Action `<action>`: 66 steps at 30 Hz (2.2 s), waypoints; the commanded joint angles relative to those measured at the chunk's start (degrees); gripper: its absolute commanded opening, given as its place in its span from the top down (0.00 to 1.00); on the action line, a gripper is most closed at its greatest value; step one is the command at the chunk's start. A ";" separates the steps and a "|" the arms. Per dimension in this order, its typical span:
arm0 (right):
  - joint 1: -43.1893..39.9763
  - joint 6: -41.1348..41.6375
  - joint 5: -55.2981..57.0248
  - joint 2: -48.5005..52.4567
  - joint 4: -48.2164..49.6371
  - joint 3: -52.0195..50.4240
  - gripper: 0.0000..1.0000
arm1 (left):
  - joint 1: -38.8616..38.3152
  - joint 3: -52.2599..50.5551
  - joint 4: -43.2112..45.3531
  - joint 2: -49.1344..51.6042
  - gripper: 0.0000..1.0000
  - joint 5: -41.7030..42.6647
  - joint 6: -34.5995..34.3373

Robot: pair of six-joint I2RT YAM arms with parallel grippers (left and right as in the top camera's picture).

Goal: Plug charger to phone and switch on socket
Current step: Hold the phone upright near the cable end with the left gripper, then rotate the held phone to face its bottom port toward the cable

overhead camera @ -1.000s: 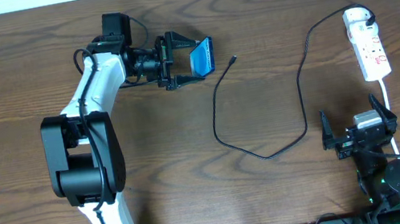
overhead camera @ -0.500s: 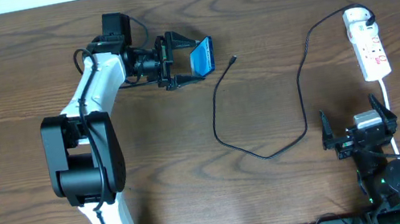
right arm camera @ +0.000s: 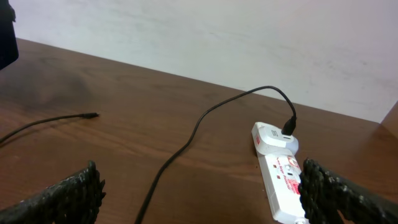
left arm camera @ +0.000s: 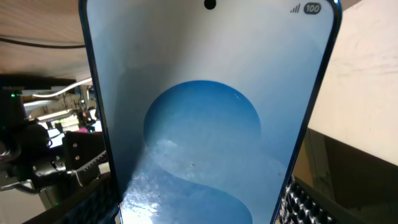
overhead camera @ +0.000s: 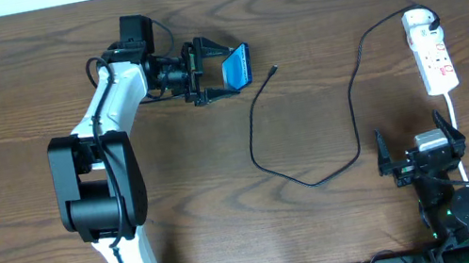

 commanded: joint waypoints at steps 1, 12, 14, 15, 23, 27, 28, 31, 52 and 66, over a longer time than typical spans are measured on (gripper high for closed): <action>0.44 0.68 -0.55 -0.20 -0.15 -0.09 0.01 | 0.17 1.27 0.11 -2.45 0.47 0.20 1.66; 0.44 0.68 -0.55 -0.20 -0.15 -0.09 0.01 | -0.48 1.27 0.11 -2.45 0.47 -1.05 1.79; 0.44 0.68 -0.55 -0.20 -0.15 -0.09 0.01 | -0.61 1.27 0.11 -2.45 0.47 -1.73 1.84; 0.44 0.68 -0.55 -0.20 -0.15 -0.09 0.01 | -0.63 1.29 0.09 -2.45 0.47 -2.12 1.84; 0.44 0.66 -0.52 -0.20 -0.15 -0.09 0.01 | -1.05 1.27 0.11 -2.45 0.47 -2.51 1.84; 0.44 0.68 -0.52 -0.20 -0.15 -0.09 0.01 | -1.05 1.27 0.11 -2.45 0.47 -2.51 1.86; 0.44 0.66 -0.55 -0.20 -0.15 -0.09 0.01 | -1.05 1.27 0.11 -2.45 0.47 -2.51 1.86; 0.44 0.68 -0.55 -0.20 -0.15 -0.09 0.01 | -1.05 1.27 0.11 -2.45 0.47 -2.51 1.86; 0.44 0.66 -0.55 -0.20 -0.15 -0.09 0.01 | -1.05 1.27 0.09 -2.45 0.47 -5.60 7.80; 0.44 0.68 -0.55 -0.20 -0.15 -0.09 0.01 | -1.05 1.27 0.02 -2.45 0.47 -19.50 27.41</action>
